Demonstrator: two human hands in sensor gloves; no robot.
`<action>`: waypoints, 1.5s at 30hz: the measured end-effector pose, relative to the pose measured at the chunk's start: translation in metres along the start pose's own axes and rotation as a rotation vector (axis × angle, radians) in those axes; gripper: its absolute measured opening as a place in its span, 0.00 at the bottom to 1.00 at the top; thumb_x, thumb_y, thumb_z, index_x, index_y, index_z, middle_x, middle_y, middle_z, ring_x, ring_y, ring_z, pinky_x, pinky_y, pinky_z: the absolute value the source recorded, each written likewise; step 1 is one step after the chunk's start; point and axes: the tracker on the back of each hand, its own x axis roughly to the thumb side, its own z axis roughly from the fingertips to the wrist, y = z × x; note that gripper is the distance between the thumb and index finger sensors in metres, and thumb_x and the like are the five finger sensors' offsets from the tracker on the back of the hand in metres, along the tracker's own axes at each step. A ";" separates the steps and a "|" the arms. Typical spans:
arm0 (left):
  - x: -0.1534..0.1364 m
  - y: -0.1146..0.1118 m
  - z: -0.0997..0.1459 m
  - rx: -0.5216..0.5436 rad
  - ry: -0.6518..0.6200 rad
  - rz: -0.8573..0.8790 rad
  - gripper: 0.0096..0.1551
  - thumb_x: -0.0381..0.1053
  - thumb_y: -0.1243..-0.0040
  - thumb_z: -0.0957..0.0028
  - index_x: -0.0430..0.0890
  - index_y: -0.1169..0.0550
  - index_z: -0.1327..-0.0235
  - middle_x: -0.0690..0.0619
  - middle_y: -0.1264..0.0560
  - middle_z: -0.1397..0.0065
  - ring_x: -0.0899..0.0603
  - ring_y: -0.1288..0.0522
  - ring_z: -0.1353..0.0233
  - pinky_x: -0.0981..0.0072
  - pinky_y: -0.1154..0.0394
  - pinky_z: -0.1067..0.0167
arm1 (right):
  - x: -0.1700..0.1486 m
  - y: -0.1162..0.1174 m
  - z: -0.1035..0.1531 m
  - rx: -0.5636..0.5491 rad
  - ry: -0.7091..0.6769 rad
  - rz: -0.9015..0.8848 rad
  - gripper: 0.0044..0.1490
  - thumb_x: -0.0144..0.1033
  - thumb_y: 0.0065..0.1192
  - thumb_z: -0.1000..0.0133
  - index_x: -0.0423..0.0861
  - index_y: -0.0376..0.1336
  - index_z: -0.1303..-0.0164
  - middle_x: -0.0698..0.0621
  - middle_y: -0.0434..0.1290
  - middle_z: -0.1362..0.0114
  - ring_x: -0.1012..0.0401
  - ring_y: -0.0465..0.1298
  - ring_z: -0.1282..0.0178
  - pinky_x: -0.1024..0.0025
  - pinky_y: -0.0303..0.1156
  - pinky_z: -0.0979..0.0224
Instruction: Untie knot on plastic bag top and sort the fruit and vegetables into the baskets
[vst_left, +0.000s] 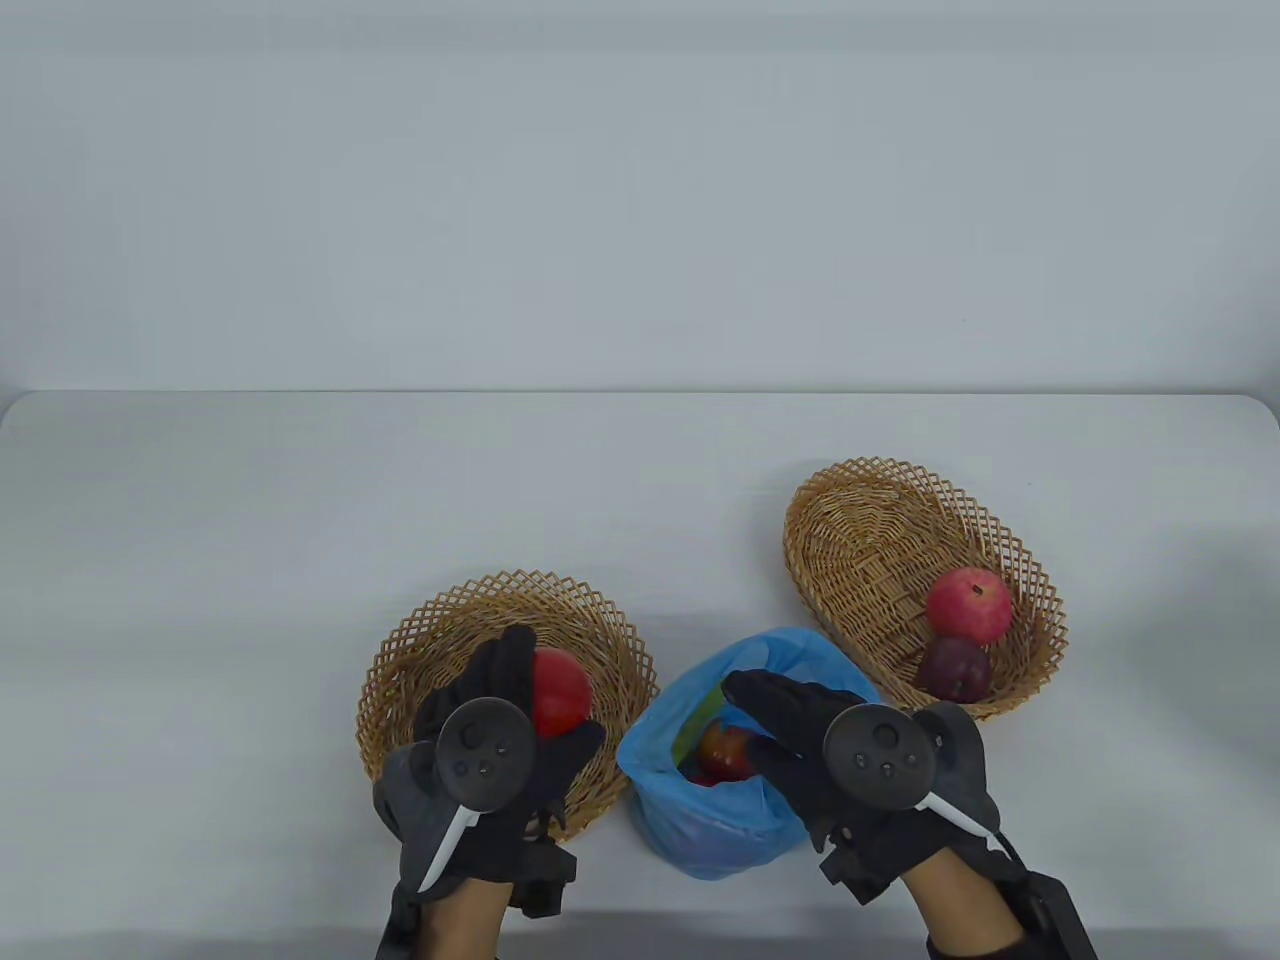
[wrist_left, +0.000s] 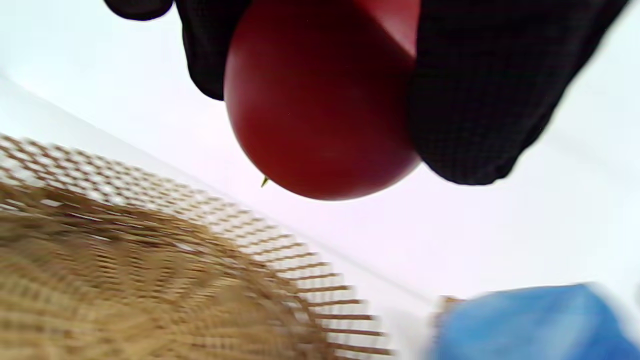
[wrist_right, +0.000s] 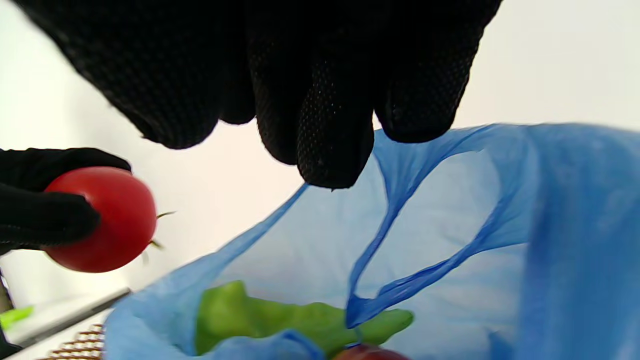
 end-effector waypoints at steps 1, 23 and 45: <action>-0.003 -0.002 -0.002 -0.009 0.032 -0.033 0.65 0.64 0.22 0.62 0.51 0.47 0.18 0.42 0.40 0.16 0.31 0.34 0.20 0.30 0.48 0.22 | 0.000 0.001 0.000 0.003 0.001 0.020 0.34 0.42 0.71 0.51 0.58 0.64 0.32 0.50 0.77 0.27 0.55 0.82 0.32 0.50 0.73 0.26; -0.046 -0.059 -0.036 -0.336 0.412 -0.264 0.61 0.57 0.24 0.58 0.48 0.47 0.19 0.38 0.44 0.16 0.27 0.39 0.20 0.27 0.52 0.25 | -0.003 0.030 -0.008 0.178 0.049 0.308 0.34 0.45 0.80 0.58 0.57 0.71 0.39 0.51 0.83 0.37 0.55 0.85 0.42 0.51 0.77 0.33; 0.050 -0.030 0.017 -0.021 -0.154 -0.144 0.38 0.70 0.41 0.56 0.49 0.20 0.39 0.51 0.12 0.49 0.43 0.11 0.53 0.45 0.24 0.41 | 0.007 0.037 -0.008 0.246 0.018 0.356 0.39 0.50 0.81 0.60 0.56 0.69 0.37 0.50 0.82 0.35 0.55 0.85 0.41 0.50 0.76 0.33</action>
